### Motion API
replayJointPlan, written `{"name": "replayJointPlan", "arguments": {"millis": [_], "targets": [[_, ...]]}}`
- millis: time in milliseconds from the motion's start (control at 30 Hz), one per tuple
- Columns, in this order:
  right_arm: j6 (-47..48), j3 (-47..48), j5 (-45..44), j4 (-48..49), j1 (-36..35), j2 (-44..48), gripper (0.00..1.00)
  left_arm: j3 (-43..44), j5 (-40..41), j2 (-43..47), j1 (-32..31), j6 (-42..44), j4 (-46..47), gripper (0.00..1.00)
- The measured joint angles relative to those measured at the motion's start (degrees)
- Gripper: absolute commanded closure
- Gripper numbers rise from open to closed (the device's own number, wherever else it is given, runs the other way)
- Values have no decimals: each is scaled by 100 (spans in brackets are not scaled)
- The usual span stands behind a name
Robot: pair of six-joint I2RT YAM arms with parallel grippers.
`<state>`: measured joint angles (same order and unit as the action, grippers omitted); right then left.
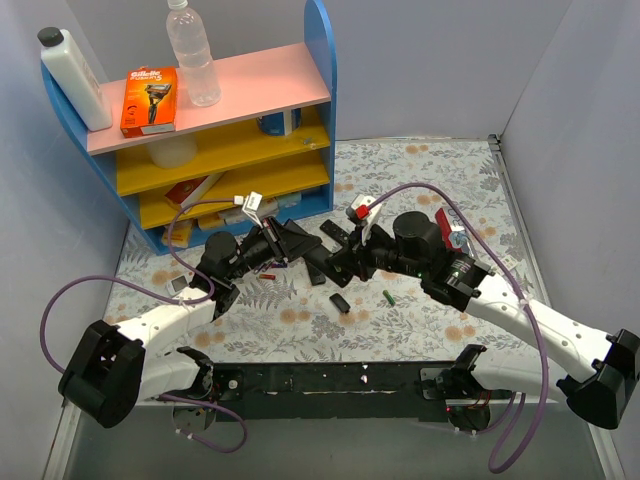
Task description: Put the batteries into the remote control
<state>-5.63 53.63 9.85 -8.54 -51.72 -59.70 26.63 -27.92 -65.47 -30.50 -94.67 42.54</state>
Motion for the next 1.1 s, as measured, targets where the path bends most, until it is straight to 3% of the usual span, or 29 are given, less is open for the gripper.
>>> {"name": "replayJointPlan", "arguments": {"millis": [867, 1100], "targets": [[129, -262, -70, 7, -140, 131, 98, 55, -122, 2, -2, -223, 297, 100], [190, -262, -83, -11, -166, 109, 89, 55, -149, 2, -2, -199, 293, 100]]}}
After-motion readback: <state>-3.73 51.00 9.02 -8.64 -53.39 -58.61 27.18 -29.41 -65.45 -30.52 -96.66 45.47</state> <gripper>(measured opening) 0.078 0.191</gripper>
